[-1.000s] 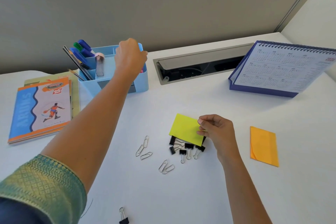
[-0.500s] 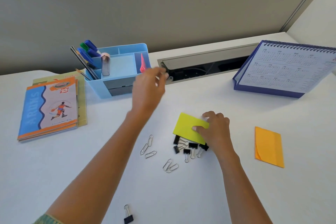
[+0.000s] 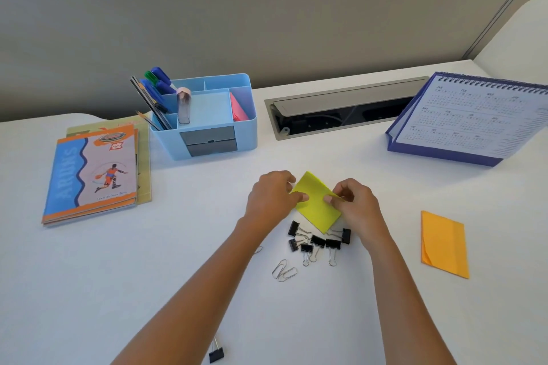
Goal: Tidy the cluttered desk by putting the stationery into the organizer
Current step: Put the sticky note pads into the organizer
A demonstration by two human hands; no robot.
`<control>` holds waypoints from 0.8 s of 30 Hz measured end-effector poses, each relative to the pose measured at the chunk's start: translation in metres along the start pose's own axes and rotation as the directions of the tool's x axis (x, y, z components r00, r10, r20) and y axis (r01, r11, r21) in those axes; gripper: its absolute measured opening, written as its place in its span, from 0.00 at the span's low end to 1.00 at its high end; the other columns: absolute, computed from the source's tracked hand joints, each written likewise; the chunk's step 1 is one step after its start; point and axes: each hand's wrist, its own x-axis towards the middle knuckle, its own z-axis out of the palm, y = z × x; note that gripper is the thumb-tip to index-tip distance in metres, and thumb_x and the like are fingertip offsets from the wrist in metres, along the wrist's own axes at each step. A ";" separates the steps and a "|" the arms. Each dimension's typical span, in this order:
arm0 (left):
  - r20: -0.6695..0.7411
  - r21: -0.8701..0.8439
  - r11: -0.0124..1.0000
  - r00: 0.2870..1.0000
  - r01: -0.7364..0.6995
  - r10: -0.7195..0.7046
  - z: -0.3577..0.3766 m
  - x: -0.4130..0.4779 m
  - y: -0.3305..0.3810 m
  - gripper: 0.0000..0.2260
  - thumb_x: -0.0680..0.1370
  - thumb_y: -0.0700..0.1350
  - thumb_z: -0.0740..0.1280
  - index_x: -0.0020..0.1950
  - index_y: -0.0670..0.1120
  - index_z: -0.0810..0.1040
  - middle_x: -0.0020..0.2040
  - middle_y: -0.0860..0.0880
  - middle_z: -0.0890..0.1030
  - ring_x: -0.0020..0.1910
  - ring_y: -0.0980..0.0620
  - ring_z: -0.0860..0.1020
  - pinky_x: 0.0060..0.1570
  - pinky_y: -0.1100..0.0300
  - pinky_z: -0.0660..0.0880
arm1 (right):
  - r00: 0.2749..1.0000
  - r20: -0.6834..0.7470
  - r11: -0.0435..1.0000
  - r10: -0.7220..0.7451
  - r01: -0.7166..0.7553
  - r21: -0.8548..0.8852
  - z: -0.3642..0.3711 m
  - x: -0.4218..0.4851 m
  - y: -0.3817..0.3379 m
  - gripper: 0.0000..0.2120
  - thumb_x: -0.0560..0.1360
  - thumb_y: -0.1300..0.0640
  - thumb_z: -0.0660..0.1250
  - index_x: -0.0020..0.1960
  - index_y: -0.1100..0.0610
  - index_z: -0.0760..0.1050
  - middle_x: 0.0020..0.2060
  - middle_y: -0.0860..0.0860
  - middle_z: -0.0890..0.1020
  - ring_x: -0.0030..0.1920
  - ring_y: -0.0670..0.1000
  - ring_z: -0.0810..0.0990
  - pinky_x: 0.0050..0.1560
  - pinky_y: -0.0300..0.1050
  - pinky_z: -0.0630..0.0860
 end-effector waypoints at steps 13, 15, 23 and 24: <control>0.008 -0.443 0.896 0.999 0.034 -0.034 -0.067 0.008 0.011 0.05 0.73 0.37 0.73 0.40 0.45 0.80 0.36 0.45 0.82 0.37 0.47 0.81 0.43 0.54 0.82 | 0.993 0.113 0.871 0.039 -0.089 0.483 0.001 0.000 -0.013 0.10 0.74 0.66 0.70 0.54 0.62 0.77 0.40 0.55 0.79 0.37 0.50 0.79 0.43 0.45 0.79; -0.055 -0.444 0.896 0.997 0.022 -0.052 -0.083 0.012 0.011 0.06 0.73 0.37 0.73 0.39 0.46 0.80 0.37 0.45 0.82 0.36 0.45 0.82 0.45 0.52 0.82 | 0.994 0.078 0.845 0.080 -0.110 0.524 0.002 0.000 -0.015 0.06 0.74 0.69 0.68 0.51 0.64 0.78 0.37 0.56 0.78 0.33 0.50 0.79 0.40 0.44 0.81; -0.596 -0.376 0.926 0.774 -0.036 -0.212 -0.168 0.039 0.004 0.04 0.67 0.42 0.69 0.33 0.50 0.78 0.32 0.50 0.83 0.32 0.52 0.84 0.45 0.51 0.82 | 0.972 -0.138 0.880 0.191 -0.107 0.464 -0.015 -0.008 0.008 0.04 0.73 0.69 0.69 0.44 0.61 0.80 0.38 0.56 0.81 0.33 0.51 0.80 0.43 0.45 0.81; -0.619 -0.351 0.936 0.756 -0.022 -0.214 -0.174 0.042 0.005 0.03 0.66 0.43 0.68 0.34 0.50 0.78 0.31 0.51 0.83 0.33 0.52 0.84 0.46 0.52 0.82 | 0.959 -0.216 0.915 0.184 -0.087 0.394 -0.020 -0.009 0.012 0.05 0.73 0.68 0.69 0.44 0.60 0.80 0.39 0.56 0.82 0.33 0.51 0.80 0.44 0.47 0.80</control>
